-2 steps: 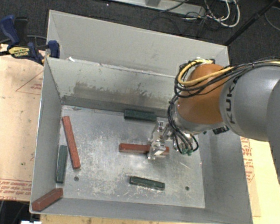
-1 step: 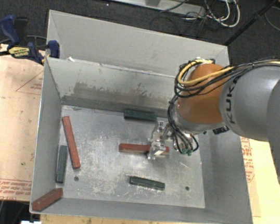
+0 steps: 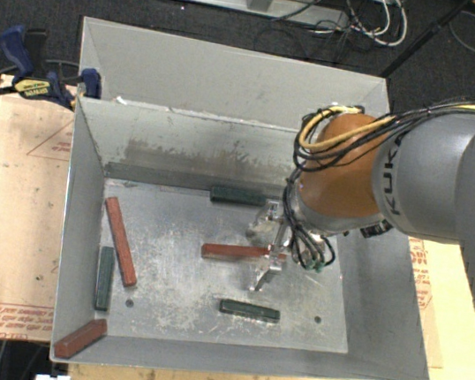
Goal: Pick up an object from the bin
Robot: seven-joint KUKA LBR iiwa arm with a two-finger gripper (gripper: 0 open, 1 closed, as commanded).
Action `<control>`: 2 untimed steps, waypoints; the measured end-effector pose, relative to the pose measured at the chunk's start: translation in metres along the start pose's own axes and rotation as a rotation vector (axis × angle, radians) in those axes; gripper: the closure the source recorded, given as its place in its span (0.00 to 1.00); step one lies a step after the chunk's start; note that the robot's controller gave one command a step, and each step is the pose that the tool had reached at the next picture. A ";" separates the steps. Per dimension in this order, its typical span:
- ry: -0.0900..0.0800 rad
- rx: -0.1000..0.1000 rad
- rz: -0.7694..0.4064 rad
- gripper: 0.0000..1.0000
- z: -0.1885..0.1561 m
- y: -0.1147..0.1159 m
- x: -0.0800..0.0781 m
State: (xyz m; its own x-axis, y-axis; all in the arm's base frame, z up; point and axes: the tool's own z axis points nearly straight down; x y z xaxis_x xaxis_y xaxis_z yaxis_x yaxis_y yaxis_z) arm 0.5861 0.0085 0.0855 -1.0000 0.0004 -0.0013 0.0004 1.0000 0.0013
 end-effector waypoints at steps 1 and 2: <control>0.001 0.000 0.009 0.00 -0.004 0.002 0.003; 0.000 0.000 0.013 0.00 -0.002 0.002 0.001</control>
Offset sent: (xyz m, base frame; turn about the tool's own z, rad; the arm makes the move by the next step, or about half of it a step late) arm 0.0222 0.0080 -0.0155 0.0569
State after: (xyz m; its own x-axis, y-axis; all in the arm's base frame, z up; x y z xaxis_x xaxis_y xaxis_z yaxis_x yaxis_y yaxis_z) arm 0.5852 0.0109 0.0879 -0.9999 0.0131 -0.0018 0.0131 0.9999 0.0011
